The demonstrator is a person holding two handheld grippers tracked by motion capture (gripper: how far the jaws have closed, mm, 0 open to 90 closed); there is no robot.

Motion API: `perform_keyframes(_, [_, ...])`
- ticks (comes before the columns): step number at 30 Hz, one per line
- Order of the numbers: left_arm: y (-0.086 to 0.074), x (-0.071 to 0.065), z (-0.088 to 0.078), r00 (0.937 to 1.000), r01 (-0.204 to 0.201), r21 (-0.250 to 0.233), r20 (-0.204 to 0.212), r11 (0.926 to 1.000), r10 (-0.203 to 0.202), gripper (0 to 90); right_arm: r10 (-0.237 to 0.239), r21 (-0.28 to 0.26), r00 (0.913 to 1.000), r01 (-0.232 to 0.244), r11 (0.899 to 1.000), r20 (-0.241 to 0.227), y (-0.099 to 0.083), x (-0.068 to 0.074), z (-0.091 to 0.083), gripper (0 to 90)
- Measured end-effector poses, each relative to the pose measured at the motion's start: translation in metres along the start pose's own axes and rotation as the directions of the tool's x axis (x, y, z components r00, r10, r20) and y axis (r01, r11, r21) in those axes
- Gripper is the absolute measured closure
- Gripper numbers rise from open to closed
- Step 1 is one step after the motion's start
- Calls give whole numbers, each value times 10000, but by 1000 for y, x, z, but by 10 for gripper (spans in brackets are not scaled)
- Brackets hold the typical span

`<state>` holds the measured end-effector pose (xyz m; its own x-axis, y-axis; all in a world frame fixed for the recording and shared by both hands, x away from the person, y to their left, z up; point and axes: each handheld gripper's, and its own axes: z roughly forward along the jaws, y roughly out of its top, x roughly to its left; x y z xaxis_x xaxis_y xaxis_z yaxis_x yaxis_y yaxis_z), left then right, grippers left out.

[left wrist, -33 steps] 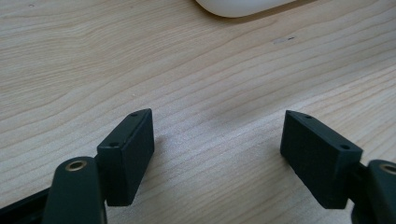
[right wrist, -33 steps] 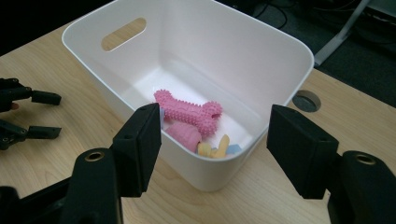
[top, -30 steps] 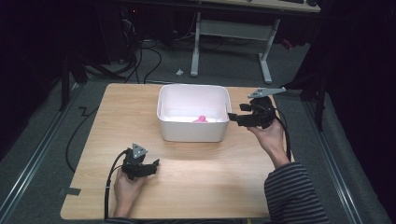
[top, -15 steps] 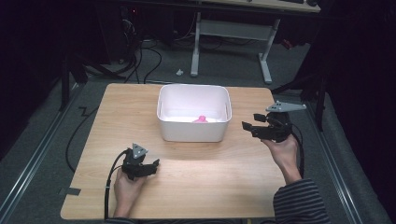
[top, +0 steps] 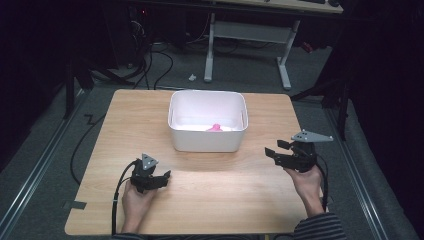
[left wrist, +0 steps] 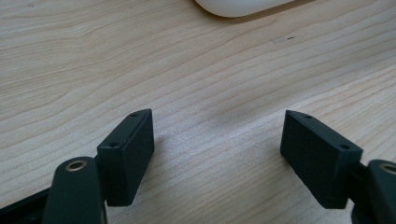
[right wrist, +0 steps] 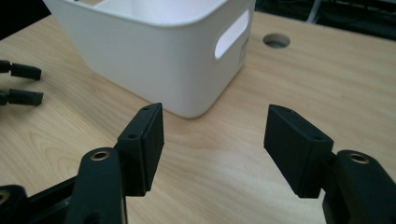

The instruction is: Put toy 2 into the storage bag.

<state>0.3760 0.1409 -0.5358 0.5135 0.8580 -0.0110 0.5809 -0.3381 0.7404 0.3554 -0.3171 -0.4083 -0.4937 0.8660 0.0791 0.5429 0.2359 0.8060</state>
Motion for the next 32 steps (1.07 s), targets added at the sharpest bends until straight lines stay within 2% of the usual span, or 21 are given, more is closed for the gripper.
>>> perform_keyframes(4, [0, 0, 0, 10000, -1, 1, -1, 10000, 1, 263, 138, 265, 9999, -139, 9996, 52, -21, -1, 11, 384])
perform_keyframes(10, [0, 0, 0, 10000, -2, 2, -1, 10000, 2, 263, 660, 513, 9977, -667, 9965, 152, -54, -4, 27, 384])
perform_keyframes(15, [0, 0, 0, 10000, 22, -16, -6, 10000, -22, 263, 796, 833, 9955, -837, 9930, 510, -76, -6, 42, 383])
perform_keyframes(21, [0, 0, 0, 10000, -1, 3, -2, 10000, 1, 263, 508, 1222, 9936, -630, 9905, 1005, -92, -4, 55, 368])
perform_keyframes(23, [0, 0, 0, 10000, 0, -11, -16, 10000, -1, 263, 171, 1532, 9926, -355, 9876, 1200, -100, 0, 64, 353])
perform_keyframes(24, [0, 0, 0, 10000, 3, -12, -17, 10000, -3, 263, -186, 1241, 9885, -1, 9923, 1498, -104, 4, 65, 359])
perform_keyframes(32, [0, 0, 0, 10000, 16, -22, -21, 10000, -16, 263, 6, 1272, 9858, -223, 9916, 1681, -105, 5, 65, 309])
